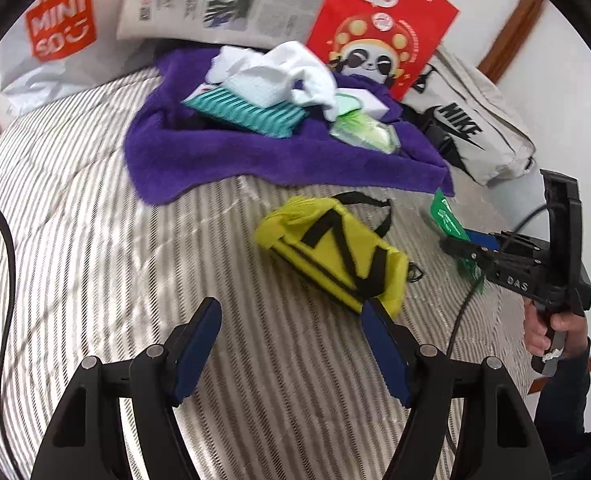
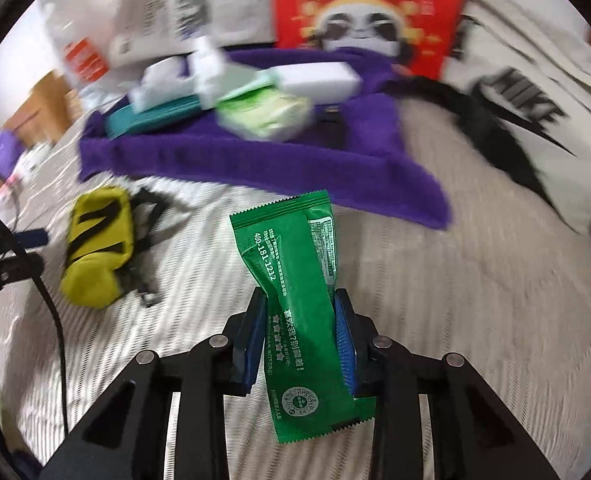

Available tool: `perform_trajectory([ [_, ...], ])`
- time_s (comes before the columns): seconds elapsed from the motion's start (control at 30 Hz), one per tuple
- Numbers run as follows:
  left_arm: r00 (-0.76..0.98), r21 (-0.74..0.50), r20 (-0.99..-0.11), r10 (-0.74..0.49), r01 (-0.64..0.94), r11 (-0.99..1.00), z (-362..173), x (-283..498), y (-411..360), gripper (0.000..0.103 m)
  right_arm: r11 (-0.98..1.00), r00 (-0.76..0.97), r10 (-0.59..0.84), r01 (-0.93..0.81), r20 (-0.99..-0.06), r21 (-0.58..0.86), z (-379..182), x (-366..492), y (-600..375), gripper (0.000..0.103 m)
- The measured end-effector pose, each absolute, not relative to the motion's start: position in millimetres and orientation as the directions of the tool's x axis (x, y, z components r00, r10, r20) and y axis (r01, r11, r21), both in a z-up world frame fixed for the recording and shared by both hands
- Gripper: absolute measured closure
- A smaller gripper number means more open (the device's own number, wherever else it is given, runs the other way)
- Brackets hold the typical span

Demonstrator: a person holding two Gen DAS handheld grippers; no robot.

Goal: Organize soft objects
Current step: 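Lift the green packet with the right gripper while the left gripper approaches the yellow pouch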

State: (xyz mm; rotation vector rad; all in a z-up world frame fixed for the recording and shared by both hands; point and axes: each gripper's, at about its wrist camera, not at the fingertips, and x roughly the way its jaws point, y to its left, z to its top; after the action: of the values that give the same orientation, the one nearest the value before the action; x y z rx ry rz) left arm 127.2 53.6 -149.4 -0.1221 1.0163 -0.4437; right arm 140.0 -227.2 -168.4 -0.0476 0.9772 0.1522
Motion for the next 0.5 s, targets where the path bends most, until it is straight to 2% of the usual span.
perform_trajectory([
  [0.1,0.423,-0.345,-0.796,-0.432,0.268,0.899,-151.8,135.6,50.6,0.032,0.995,0.555,0.047,-0.103,-0.830,-0.013,-173.8,135.4,-230.5,0.070],
  [0.23,0.393,-0.390,-0.802,-0.449,0.223,0.893,-156.9,144.6,41.1,0.032,0.996,0.565,0.055,-0.084,-0.823,0.009,-176.6,128.8,-233.5,0.070],
  [0.5,0.372,-0.335,-0.843,-0.389,0.203,0.920,-160.2,164.9,11.4,0.031,0.998,0.572,0.049,-0.061,-0.819,0.017,-177.1,123.2,-240.4,0.070],
])
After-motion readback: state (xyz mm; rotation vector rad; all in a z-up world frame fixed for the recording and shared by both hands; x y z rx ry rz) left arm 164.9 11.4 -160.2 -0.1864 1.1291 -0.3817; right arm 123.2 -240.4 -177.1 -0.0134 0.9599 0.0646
